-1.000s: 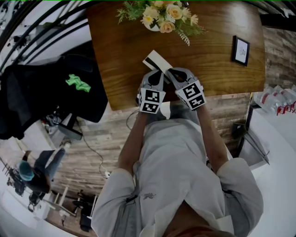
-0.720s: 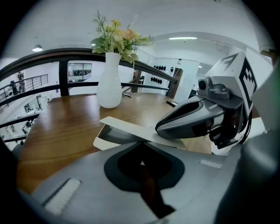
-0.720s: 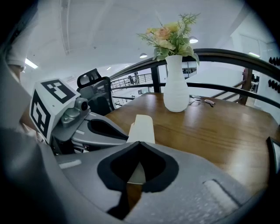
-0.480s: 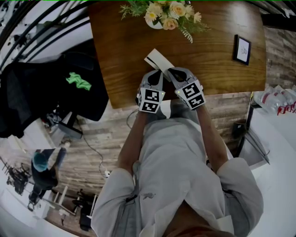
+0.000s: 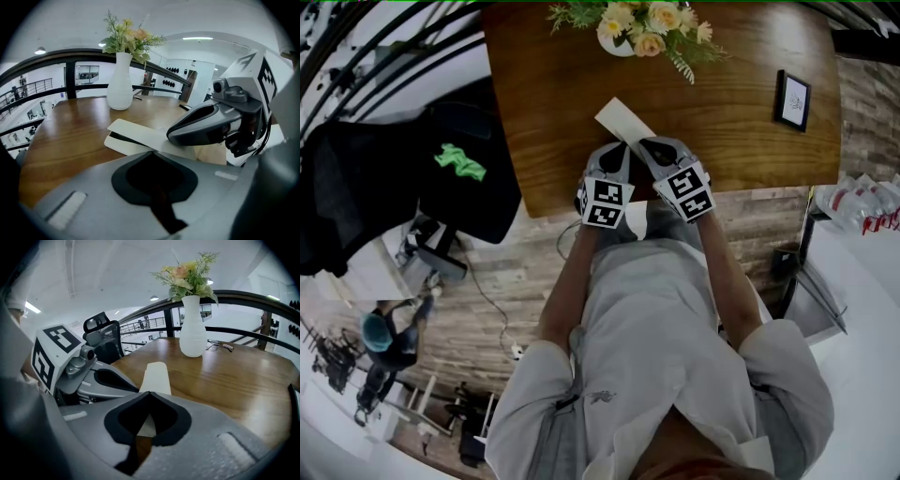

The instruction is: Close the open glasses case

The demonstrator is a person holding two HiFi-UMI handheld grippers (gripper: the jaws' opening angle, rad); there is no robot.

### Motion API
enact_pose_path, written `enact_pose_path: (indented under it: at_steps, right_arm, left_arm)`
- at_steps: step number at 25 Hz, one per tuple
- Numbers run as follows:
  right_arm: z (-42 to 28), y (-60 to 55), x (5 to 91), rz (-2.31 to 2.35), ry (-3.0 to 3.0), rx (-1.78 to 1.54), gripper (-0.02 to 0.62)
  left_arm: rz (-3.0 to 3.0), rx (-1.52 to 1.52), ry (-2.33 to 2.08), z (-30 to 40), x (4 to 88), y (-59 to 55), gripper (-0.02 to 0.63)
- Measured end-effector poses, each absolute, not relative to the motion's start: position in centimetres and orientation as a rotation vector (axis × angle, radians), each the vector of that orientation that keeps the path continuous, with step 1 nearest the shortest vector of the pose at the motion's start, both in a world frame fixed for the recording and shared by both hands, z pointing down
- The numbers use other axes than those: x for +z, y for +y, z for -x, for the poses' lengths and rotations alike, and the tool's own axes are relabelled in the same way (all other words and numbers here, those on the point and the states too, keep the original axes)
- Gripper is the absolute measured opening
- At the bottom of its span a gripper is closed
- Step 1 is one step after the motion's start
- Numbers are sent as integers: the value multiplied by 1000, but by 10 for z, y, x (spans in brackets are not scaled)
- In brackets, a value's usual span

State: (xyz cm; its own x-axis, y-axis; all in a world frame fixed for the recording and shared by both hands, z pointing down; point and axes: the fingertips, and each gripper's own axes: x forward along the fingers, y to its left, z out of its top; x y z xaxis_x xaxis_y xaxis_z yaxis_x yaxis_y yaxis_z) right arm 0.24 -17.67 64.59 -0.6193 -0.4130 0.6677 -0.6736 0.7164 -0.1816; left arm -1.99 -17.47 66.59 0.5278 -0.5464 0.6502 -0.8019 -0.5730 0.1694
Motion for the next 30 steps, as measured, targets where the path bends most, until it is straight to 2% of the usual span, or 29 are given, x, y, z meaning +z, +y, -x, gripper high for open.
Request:
enact_pose_path:
  at_steps: [21,30]
  right_arm:
    - [4,-170,653,-808,-2289,563,3]
    - [2,-172,648,-844,-2313,552,3]
  left_arm:
    - [-2273,875,-1089,30,679,-172,20]
    - [-2248,822,-1120,40,677,-173,20]
